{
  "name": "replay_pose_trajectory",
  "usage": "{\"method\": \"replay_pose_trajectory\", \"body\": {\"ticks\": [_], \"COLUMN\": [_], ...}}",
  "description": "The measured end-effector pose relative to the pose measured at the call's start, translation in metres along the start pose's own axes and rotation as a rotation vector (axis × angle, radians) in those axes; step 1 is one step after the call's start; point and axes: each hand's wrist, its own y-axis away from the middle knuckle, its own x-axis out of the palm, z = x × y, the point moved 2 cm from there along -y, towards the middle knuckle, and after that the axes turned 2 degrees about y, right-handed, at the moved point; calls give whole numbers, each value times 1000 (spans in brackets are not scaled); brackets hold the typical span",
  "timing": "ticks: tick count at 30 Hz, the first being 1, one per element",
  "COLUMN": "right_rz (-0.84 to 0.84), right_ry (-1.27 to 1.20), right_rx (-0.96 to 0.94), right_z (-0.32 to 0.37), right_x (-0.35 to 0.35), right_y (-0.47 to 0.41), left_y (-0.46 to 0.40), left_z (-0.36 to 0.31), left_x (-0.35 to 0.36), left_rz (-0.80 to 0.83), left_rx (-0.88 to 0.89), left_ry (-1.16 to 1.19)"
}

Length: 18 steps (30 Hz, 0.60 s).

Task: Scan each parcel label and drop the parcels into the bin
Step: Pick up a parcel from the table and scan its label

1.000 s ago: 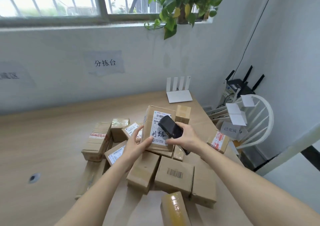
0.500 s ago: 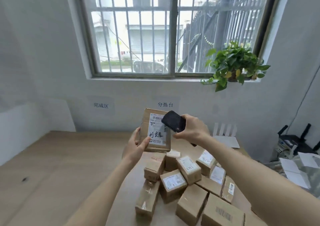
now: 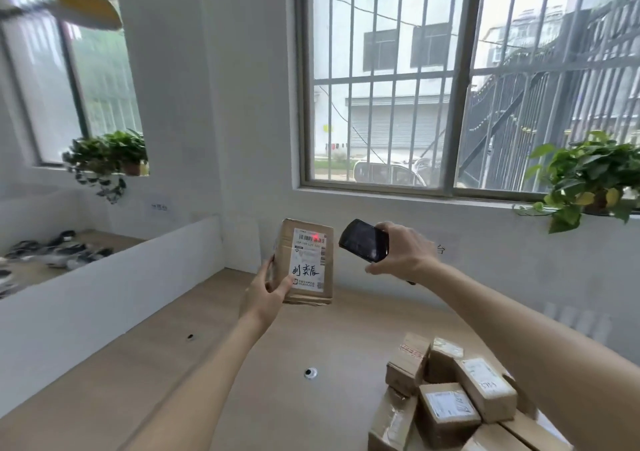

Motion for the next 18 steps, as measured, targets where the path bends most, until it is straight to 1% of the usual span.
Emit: {"method": "replay_pose_trajectory", "body": {"ticks": [6, 18], "right_rz": [19, 82], "right_ry": [-32, -103], "right_rx": [-124, -302], "right_z": [67, 165], "right_x": [15, 56], "right_y": [-3, -29], "left_y": [9, 9], "left_z": [22, 57], "left_x": [-77, -188], "left_rz": [-112, -320], "left_rx": [-27, -102], "left_ry": [-9, -85]}}
